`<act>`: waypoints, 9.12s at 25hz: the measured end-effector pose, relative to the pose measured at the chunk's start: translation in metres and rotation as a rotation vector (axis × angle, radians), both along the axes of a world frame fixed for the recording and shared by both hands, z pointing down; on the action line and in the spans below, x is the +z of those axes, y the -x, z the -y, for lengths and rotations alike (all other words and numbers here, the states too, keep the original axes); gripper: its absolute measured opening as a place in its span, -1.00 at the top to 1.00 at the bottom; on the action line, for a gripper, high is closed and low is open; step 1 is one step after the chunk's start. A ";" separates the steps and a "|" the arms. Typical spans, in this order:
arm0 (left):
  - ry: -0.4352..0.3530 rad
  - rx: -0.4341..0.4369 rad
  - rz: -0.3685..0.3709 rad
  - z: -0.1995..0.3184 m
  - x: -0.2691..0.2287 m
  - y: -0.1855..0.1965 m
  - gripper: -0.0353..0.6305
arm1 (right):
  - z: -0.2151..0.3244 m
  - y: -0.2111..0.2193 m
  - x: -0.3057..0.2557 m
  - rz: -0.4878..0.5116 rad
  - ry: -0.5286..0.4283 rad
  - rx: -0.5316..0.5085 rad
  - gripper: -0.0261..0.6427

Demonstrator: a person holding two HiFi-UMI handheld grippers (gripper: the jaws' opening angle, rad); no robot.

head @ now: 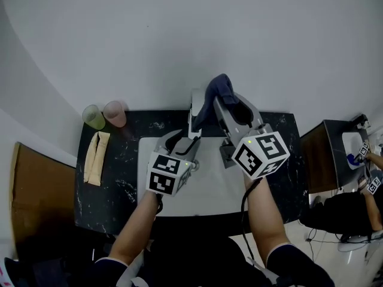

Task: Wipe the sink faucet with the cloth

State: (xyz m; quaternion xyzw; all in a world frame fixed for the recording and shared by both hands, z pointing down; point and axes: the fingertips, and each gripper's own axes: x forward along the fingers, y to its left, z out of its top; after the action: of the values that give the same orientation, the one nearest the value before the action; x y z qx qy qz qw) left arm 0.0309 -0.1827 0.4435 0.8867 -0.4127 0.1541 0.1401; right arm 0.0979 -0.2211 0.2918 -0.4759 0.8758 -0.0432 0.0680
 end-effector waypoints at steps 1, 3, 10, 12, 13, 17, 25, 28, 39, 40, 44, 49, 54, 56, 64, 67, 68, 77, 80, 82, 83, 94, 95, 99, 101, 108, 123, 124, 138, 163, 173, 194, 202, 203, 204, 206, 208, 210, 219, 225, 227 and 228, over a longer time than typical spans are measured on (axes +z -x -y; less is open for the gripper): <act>0.005 0.001 0.001 0.002 0.002 0.000 0.29 | 0.007 0.003 -0.003 0.004 -0.010 -0.003 0.57; 0.020 0.001 -0.012 0.004 0.005 0.000 0.29 | 0.021 0.008 -0.004 0.009 -0.017 -0.006 0.57; 0.052 0.011 -0.051 0.007 0.012 -0.006 0.29 | 0.043 0.030 0.035 -0.037 0.069 -0.077 0.57; 0.059 0.016 -0.063 0.008 0.013 -0.007 0.30 | 0.043 0.034 0.050 -0.067 0.091 -0.086 0.57; 0.060 0.017 -0.067 0.009 0.013 -0.008 0.30 | 0.043 0.034 0.055 -0.076 0.098 -0.086 0.57; 0.070 0.015 -0.086 0.009 0.014 -0.008 0.30 | 0.050 0.030 0.068 -0.115 0.116 -0.074 0.57; 0.073 0.024 -0.108 0.008 0.014 -0.010 0.30 | 0.081 0.027 0.081 -0.153 0.137 -0.074 0.58; 0.076 0.025 -0.116 0.008 0.014 -0.010 0.30 | 0.092 0.029 0.081 -0.196 0.128 -0.069 0.58; 0.073 0.046 -0.106 0.008 0.015 -0.014 0.31 | 0.096 0.036 0.082 -0.240 0.155 -0.114 0.59; 0.075 0.046 -0.106 0.007 0.016 -0.015 0.31 | 0.092 0.036 0.082 -0.241 0.158 -0.127 0.59; 0.076 0.047 -0.105 0.008 0.016 -0.014 0.31 | 0.074 0.037 0.082 -0.238 0.160 -0.161 0.59; 0.083 0.051 -0.105 0.008 0.017 -0.014 0.31 | 0.051 0.035 0.082 -0.224 0.166 -0.188 0.59; 0.087 0.059 -0.104 0.008 0.018 -0.015 0.30 | 0.033 0.035 0.082 -0.244 0.159 -0.220 0.59; 0.084 0.059 -0.106 0.008 0.017 -0.015 0.31 | 0.033 0.034 0.082 -0.251 0.157 -0.222 0.59; 0.080 0.070 -0.122 0.009 0.016 -0.015 0.30 | 0.065 0.034 0.086 -0.251 0.172 -0.187 0.58; 0.079 0.067 -0.127 0.008 0.016 -0.014 0.30 | 0.080 0.033 0.087 -0.238 0.178 -0.165 0.58; 0.079 0.066 -0.129 0.008 0.016 -0.014 0.31 | 0.084 0.032 0.087 -0.231 0.179 -0.156 0.58; 0.070 0.059 -0.131 0.008 0.015 -0.013 0.30 | 0.097 0.008 0.090 -0.129 0.167 -0.024 0.58; 0.067 0.053 -0.124 0.008 0.015 -0.013 0.31 | 0.096 -0.007 0.093 -0.088 0.177 0.014 0.58; 0.066 0.051 -0.120 0.008 0.015 -0.013 0.31 | 0.096 -0.019 0.100 -0.059 0.198 0.040 0.58; 0.065 0.050 -0.119 0.008 0.015 -0.013 0.31 | 0.096 -0.025 0.104 -0.051 0.211 0.054 0.58; 0.066 0.036 -0.098 0.008 0.016 -0.012 0.30 | 0.097 -0.020 0.153 0.023 0.322 0.030 0.59; 0.066 0.035 -0.096 0.008 0.017 -0.013 0.30 | 0.096 -0.019 0.157 0.025 0.334 0.024 0.59; 0.065 0.030 -0.090 0.008 0.016 -0.012 0.30 | 0.089 -0.016 0.174 -0.005 0.381 -0.005 0.59; 0.065 0.027 -0.087 0.009 0.017 -0.012 0.30 | 0.086 -0.014 0.184 -0.030 0.408 -0.020 0.59; 0.066 0.024 -0.079 0.008 0.017 -0.012 0.30 | 0.077 -0.007 0.231 -0.229 0.564 -0.044 0.59; 0.062 0.019 -0.068 0.009 0.018 -0.011 0.30 | 0.070 0.004 0.208 -0.128 0.566 -0.171 0.60; 0.062 0.019 -0.065 0.009 0.018 -0.011 0.30 | 0.070 0.004 0.199 -0.105 0.549 -0.178 0.60; 0.057 0.023 -0.056 0.010 0.018 -0.012 0.29 | 0.057 0.003 0.116 0.017 0.371 -0.253 0.60; 0.038 0.011 -0.050 0.008 0.018 -0.013 0.29 | 0.071 0.001 0.254 -0.316 0.692 -0.165 0.61; 0.046 0.000 -0.022 0.008 0.020 -0.013 0.29 | 0.030 0.014 0.258 -0.356 0.727 -0.260 0.61; 0.039 0.000 -0.040 0.009 0.019 -0.013 0.29 | 0.024 0.033 0.243 -0.383 0.580 -0.391 0.61; 0.041 0.001 -0.039 0.009 0.020 -0.013 0.29 | 0.024 0.024 0.224 -0.404 0.491 -0.384 0.61; 0.041 0.001 -0.039 0.010 0.020 -0.013 0.29 | 0.024 0.022 0.222 -0.409 0.485 -0.380 0.61; 0.041 0.001 -0.039 0.010 0.020 -0.013 0.29 | 0.023 0.020 0.220 -0.415 0.479 -0.375 0.61; 0.039 0.000 -0.040 0.010 0.020 -0.013 0.29 | 0.022 0.015 0.216 -0.434 0.467 -0.362 0.61; 0.038 -0.001 -0.043 0.010 0.021 -0.014 0.29 | 0.018 0.011 0.213 -0.457 0.457 -0.346 0.61; 0.037 -0.002 -0.043 0.009 0.020 -0.014 0.29 | 0.013 0.006 0.209 -0.481 0.446 -0.333 0.61; 0.031 -0.004 -0.050 0.010 0.020 -0.014 0.29 | -0.007 0.004 0.164 -0.534 0.310 -0.338 0.61; 0.026 -0.005 -0.056 0.010 0.020 -0.015 0.30 | -0.008 0.026 0.148 -0.622 0.236 -0.441 0.61; 0.024 -0.005 -0.061 0.009 0.019 -0.015 0.30 | 0.000 0.029 0.145 -0.607 0.229 -0.435 0.61; 0.024 -0.005 -0.062 0.009 0.019 -0.015 0.30 | 0.004 0.030 0.144 -0.596 0.226 -0.426 0.61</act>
State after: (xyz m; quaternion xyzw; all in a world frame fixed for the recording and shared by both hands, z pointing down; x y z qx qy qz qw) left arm 0.0459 -0.1915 0.4629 0.8884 -0.4084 0.1311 0.1638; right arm 0.0683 -0.2254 0.4357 -0.2795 0.9261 -0.0123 -0.2532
